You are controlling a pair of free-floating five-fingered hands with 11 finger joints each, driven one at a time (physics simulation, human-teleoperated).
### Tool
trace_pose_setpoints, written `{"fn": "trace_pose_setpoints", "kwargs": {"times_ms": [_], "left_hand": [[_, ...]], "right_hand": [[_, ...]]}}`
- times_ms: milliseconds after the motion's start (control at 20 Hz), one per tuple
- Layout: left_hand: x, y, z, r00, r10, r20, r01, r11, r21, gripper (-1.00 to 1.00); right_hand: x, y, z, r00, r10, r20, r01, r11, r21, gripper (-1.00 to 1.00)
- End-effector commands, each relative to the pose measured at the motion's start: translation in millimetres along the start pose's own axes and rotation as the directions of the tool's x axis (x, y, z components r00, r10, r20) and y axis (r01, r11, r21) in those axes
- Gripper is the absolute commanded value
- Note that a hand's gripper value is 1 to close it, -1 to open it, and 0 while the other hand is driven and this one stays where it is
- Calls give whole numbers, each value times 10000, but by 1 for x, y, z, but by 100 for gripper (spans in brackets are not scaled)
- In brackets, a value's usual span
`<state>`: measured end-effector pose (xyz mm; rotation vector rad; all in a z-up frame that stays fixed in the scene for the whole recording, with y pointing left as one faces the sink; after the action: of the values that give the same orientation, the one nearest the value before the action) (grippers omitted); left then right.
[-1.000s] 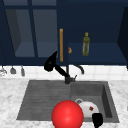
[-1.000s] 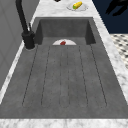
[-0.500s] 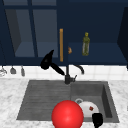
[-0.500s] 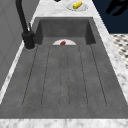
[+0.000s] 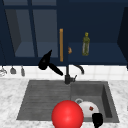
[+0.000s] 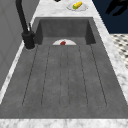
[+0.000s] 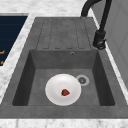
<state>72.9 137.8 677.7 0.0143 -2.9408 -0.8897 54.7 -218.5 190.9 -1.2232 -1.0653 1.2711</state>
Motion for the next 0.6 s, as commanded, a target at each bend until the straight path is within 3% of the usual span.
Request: {"fn": "trace_pose_setpoints", "kwargs": {"times_ms": [0,400,500,550], "left_hand": [[4,1,1,9948,34,-1018,95,9920,1259,-100],[11,1,1,9938,-25,-1113,179,9903,1376,-100],[13,0,1,9939,-269,-1069,392,9926,1146,-100],[13,0,1,9930,-488,-1076,576,9951,804,-100]], "right_hand": [[0,0,0,10000,0,0,0,10000,0,0],[0,0,0,10000,0,0,0,10000,0,0],[0,0,0,10000,0,0,0,10000,0,0],[0,0,0,10000,0,0,0,10000,0,0]]}}
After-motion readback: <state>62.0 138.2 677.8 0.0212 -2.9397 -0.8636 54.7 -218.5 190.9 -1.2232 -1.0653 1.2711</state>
